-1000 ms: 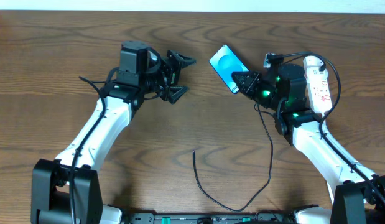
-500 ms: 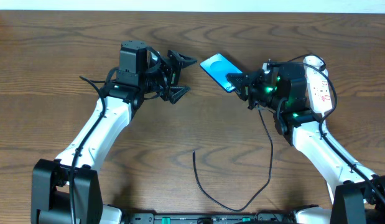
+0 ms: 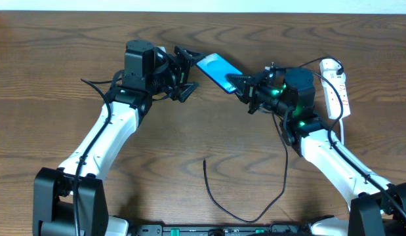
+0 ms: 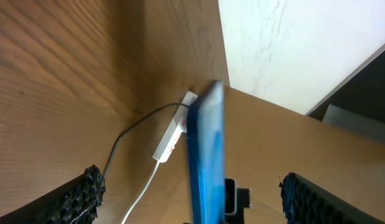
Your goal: Plug charger to phone and switch on socket
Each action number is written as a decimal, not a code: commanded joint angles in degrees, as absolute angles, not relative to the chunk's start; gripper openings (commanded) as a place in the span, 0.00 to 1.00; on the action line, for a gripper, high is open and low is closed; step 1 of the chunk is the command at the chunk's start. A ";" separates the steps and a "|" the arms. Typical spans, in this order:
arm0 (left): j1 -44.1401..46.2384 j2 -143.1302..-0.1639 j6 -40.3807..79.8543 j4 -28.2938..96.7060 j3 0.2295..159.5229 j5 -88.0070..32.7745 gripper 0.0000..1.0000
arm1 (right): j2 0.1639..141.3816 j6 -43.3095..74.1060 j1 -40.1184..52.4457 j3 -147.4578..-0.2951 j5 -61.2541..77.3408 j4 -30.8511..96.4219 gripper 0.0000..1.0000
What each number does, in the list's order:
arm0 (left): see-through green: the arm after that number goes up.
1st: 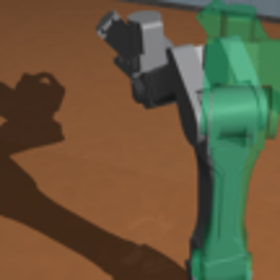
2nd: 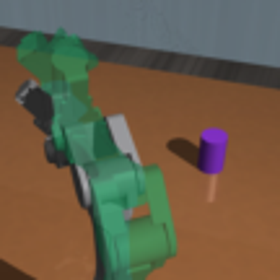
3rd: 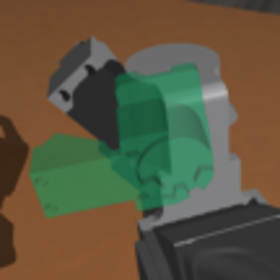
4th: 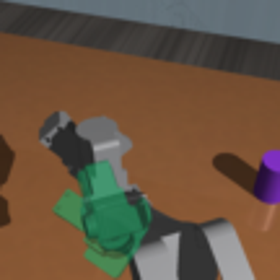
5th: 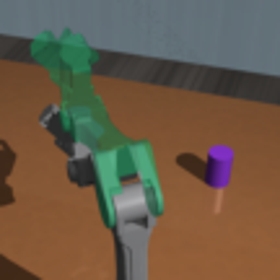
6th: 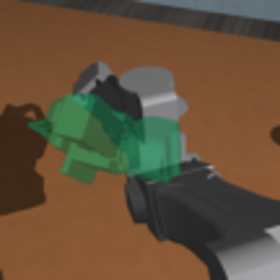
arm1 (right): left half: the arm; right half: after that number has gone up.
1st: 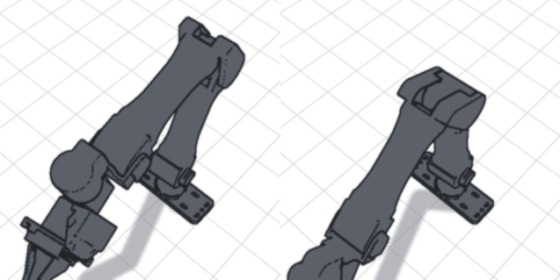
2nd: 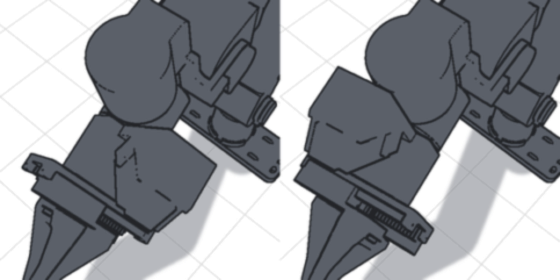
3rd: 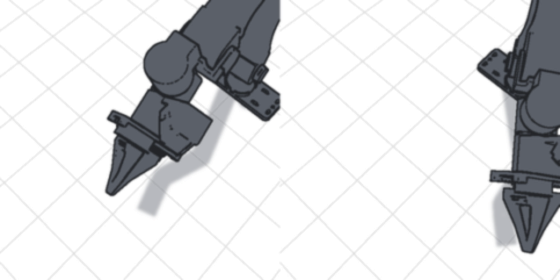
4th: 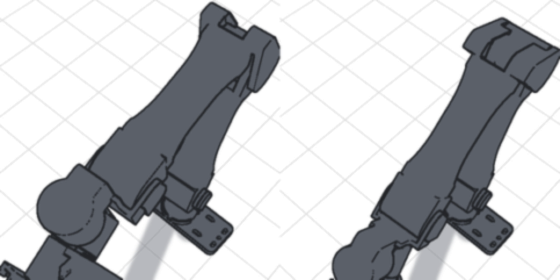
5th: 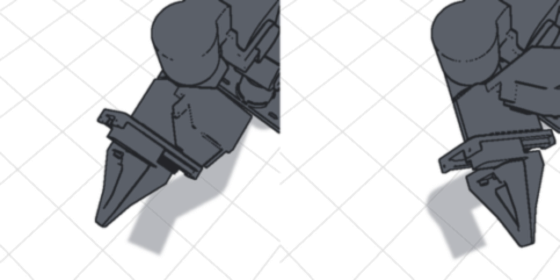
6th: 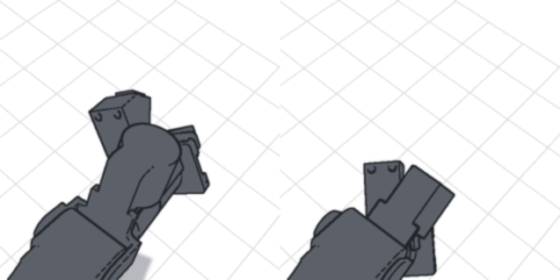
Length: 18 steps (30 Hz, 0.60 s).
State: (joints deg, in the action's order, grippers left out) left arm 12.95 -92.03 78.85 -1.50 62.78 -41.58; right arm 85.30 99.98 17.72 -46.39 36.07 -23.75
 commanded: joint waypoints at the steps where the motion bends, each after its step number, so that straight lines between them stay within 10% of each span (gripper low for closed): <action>1: 12.91 -90.63 78.56 -1.65 63.22 -39.24 0.92 | 85.25 102.74 19.14 -47.48 34.17 -25.91 0.01; 18: 12.93 -90.63 81.80 -4.91 63.22 -36.60 0.91 | 85.25 106.80 25.21 -47.48 25.85 -34.98 0.01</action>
